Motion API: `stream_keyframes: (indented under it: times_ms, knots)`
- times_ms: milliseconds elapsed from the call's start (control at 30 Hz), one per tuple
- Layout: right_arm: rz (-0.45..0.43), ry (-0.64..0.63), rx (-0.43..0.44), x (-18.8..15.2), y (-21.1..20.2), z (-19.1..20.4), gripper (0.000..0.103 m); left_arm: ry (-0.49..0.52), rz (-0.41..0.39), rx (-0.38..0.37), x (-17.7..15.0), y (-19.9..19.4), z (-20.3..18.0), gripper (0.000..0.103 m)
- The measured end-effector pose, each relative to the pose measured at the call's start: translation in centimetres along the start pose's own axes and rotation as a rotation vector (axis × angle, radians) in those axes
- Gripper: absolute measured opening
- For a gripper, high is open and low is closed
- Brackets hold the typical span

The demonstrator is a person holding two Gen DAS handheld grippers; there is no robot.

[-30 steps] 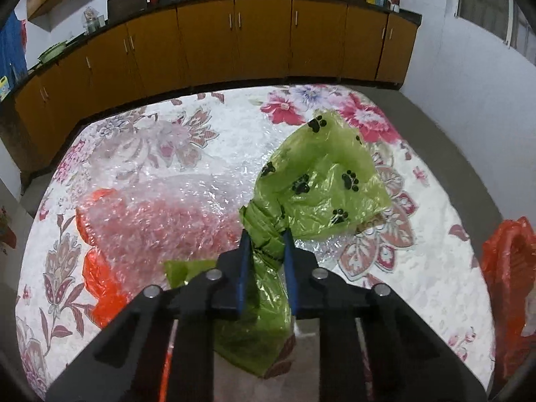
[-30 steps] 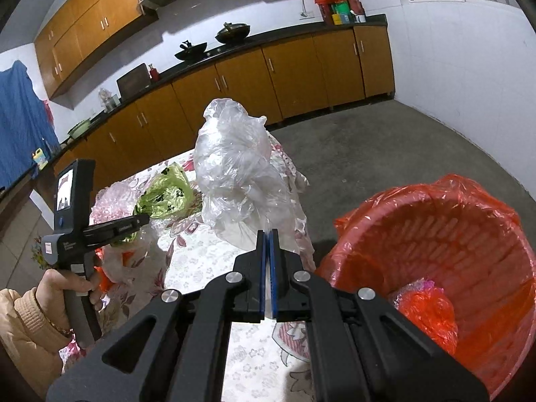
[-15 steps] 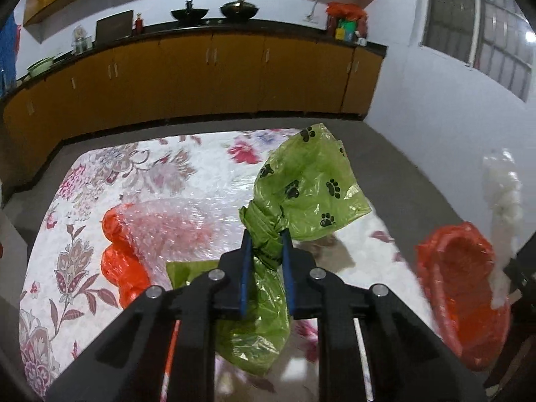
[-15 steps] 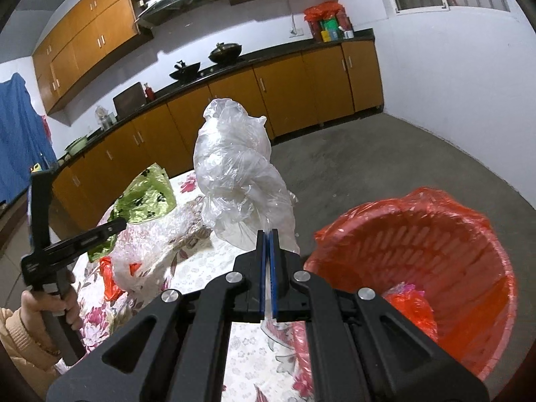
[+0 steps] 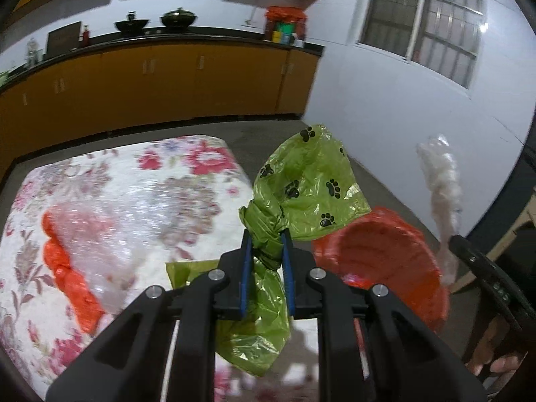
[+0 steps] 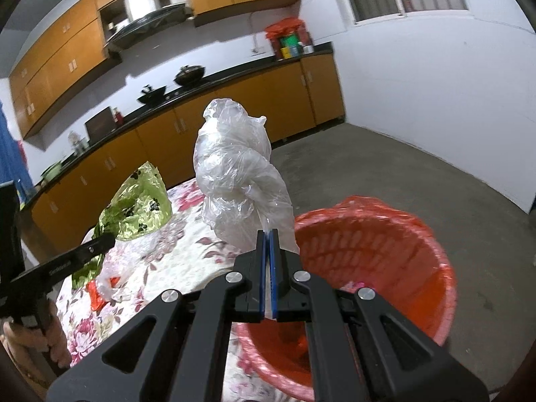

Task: Collect trash
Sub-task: 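Carry the clear bag and green bag over the basket, then open both tools to drop the bags into the basket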

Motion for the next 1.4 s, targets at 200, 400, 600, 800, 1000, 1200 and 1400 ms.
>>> stream_keyframes:
  times_ms: [200,400,600,800,1000,1200,1400]
  knots:
    - [-0.013,0.047,-0.034,0.5,-0.8,-2.4,0.003,0.022,0.003,-0.079,0.3,0.6,-4.5,0.017]
    - [-0.03,0.092,-0.062,0.9,-1.4,-4.4,0.003,0.036,0.019,-0.139,0.2,1.5,-7.9,0.017]
    - [-0.033,0.135,-0.09,1.1,-1.6,-6.2,0.003,0.049,0.042,-0.177,-0.1,2.6,-10.5,0.017]
    - [-0.021,0.169,-0.104,1.1,-1.5,-7.7,0.003,0.058,0.071,-0.214,-0.6,4.3,-12.7,0.018]
    - [0.011,0.193,-0.094,1.0,-0.9,-8.4,0.004,0.043,0.12,-0.238,-1.9,6.2,-13.6,0.032]
    - [0.032,0.201,-0.098,0.1,-0.8,-8.7,0.024,0.021,0.149,-0.231,-3.3,6.9,-12.8,0.043]
    - [0.019,0.165,-0.132,-0.1,-1.3,-8.7,0.032,0.02,0.119,-0.146,-4.0,5.7,-9.8,0.058]
Point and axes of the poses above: each gripper's, at about its wrist camera, not at the fingertips, and y roughly the way its jaws point, z to its left, x to its top, the point moved 7 cm from there along y, roughly the way its jaws point, and after that the axes turned 12 degrees about y, right-handed, at the moved point
